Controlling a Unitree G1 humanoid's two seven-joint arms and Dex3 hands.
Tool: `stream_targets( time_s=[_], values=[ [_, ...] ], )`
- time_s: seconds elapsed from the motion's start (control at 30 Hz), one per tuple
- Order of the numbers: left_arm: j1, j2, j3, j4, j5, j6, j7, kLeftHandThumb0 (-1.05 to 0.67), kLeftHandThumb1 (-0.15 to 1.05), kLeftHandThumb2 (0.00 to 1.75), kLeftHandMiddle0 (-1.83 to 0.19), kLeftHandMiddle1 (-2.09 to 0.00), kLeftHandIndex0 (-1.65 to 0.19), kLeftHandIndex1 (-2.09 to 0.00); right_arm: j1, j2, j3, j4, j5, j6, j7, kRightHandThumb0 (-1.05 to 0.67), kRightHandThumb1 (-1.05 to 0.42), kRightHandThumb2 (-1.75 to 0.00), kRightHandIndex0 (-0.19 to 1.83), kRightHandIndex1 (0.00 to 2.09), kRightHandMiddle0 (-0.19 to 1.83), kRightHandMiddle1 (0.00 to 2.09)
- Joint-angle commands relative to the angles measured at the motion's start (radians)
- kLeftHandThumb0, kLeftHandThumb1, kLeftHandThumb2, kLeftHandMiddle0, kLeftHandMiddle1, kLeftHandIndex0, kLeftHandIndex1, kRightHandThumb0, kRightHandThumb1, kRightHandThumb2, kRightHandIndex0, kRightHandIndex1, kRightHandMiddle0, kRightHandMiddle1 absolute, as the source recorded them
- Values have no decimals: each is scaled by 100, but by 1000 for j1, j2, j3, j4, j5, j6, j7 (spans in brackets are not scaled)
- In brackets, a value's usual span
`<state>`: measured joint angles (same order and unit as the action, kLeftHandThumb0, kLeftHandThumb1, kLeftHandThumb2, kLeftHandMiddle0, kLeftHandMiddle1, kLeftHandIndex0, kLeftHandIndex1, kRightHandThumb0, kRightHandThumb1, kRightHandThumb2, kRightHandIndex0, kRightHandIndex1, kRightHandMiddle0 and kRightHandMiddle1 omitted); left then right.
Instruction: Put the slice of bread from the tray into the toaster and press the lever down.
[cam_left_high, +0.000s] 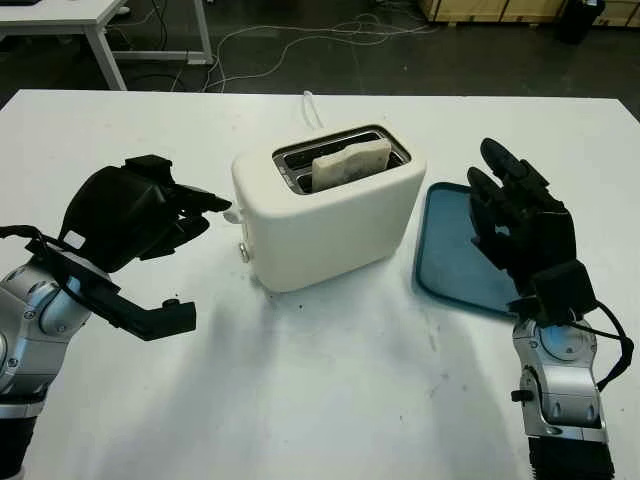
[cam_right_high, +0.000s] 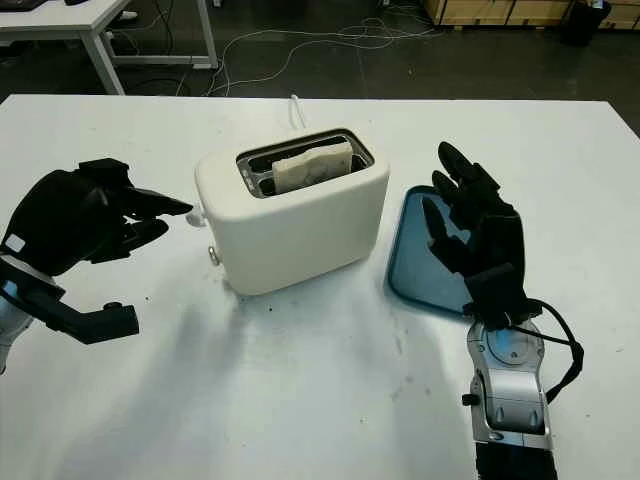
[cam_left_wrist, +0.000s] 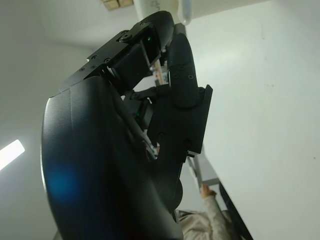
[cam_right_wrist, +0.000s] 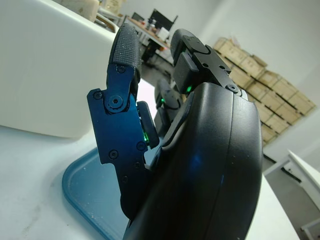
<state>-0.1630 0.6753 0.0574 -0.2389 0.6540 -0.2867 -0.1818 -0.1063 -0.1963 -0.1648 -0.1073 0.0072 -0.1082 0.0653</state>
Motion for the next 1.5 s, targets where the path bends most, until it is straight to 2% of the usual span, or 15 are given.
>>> stream_targets(
  time_s=[0.0,0.57,1.07,1.4,1.47],
  values=[
    [-17,7,-13,9,-7,-3,-7,-36,92,46,-50,-139,-89,-1,3,-2,-2,-10,8,7,3,-62,-92,-45,47,0,46,0],
    [-84,10,-62,146,9,-76,45,-27,92,38,-59,-131,-99,-5,8,-1,-2,-22,3,21,-4,-64,-92,-45,49,1,47,1],
    [-73,7,-57,132,0,-88,52,-26,92,39,-59,-128,-100,-5,10,-1,-2,-21,0,12,-5,-62,-92,-45,49,0,47,0],
    [-55,1,-67,119,-8,-95,49,-29,92,45,-62,-130,-101,-5,7,-2,-5,-25,1,23,-8,-62,-92,-45,49,0,48,0],
    [-48,-1,-76,122,-8,-100,48,-28,92,41,-63,-130,-102,-6,7,0,-7,-27,2,26,-10,-62,-92,-45,49,0,48,0]
  ],
)
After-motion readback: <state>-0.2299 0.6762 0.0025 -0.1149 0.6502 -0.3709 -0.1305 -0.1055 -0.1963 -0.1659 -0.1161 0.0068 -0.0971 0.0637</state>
